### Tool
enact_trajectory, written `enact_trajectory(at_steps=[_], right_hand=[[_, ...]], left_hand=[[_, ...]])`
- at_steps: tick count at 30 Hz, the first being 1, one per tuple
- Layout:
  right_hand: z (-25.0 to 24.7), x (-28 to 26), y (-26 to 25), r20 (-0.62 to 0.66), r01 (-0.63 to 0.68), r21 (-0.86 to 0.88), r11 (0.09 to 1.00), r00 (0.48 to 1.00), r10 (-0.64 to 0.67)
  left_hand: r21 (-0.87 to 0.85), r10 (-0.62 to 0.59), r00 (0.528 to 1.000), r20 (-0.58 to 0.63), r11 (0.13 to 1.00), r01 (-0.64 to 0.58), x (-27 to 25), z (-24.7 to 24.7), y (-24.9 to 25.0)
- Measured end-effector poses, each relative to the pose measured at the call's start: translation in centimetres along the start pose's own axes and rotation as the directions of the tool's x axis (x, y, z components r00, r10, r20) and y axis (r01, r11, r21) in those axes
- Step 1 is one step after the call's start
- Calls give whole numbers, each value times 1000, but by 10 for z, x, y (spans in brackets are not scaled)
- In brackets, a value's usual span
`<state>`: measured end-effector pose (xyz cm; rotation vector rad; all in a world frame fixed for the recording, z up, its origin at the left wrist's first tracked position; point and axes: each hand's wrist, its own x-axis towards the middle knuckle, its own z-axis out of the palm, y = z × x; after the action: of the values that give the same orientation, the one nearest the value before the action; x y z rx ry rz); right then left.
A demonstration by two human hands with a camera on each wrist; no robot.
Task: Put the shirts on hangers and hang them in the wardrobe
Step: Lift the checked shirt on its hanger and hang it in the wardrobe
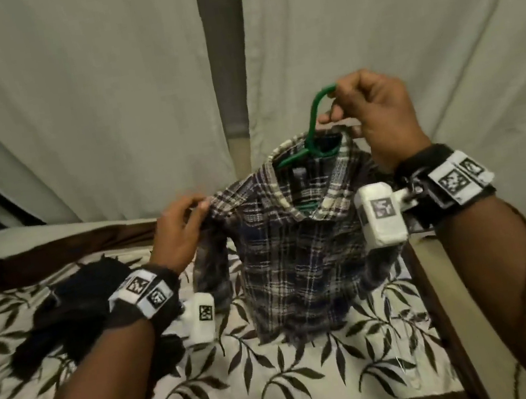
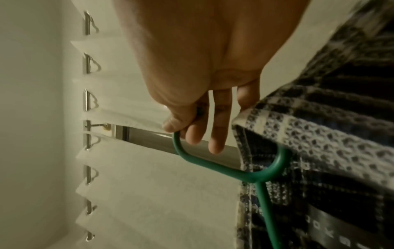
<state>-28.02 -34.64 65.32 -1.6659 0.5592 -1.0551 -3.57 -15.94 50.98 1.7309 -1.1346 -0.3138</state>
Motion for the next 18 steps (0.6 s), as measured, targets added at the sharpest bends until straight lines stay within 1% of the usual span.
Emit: enact_trajectory(at_steps=[2, 3, 5, 7, 9, 10, 11, 12, 13, 15, 17, 18], right_hand=[[-3, 3, -20, -7, 40, 5, 999, 999, -40], [-3, 5, -27, 0, 51, -10, 999, 999, -51], [-4, 8, -37, 21, 58, -40, 998, 998, -57], [-2, 15, -49, 70, 80, -67, 995, 995, -75], [5, 22, -65, 132, 86, -164, 983, 989, -64], [8, 26, -73, 136, 86, -202, 976, 989, -59], [11, 30, -81, 119, 85, -198, 977, 991, -62], [12, 35, -86, 89, 88, -159, 983, 993, -74], [12, 40, -91, 56, 102, -124, 987, 994, -96], [11, 48, -99, 2, 127, -101, 987, 992, -127], [9, 54, -106, -20, 139, -103, 985, 990, -142], [7, 56, -108, -28, 139, -99, 985, 989, -142]], left_hand=[[57, 67, 997, -32, 996, -65, 15, -9, 17], [71, 82, 996, -42, 994, -79, 20, -12, 24], [46, 64, 996, -58, 997, -62, 23, -16, 34], [19, 61, 995, -83, 998, -60, 27, -19, 46], [-4, 84, 990, -111, 996, -85, 36, -21, 65], [-19, 113, 985, -128, 993, -117, 42, -22, 77], [-19, 154, 977, -146, 987, -158, 49, -24, 91], [-8, 199, 968, -153, 979, -203, 56, -25, 103], [26, 246, 959, -140, 969, -245, 61, -27, 114], [101, 326, 943, -69, 942, -319, 67, -28, 129], [80, 347, 938, 19, 934, -347, 72, -27, 139], [68, 355, 934, 40, 932, -357, 75, -25, 143]])
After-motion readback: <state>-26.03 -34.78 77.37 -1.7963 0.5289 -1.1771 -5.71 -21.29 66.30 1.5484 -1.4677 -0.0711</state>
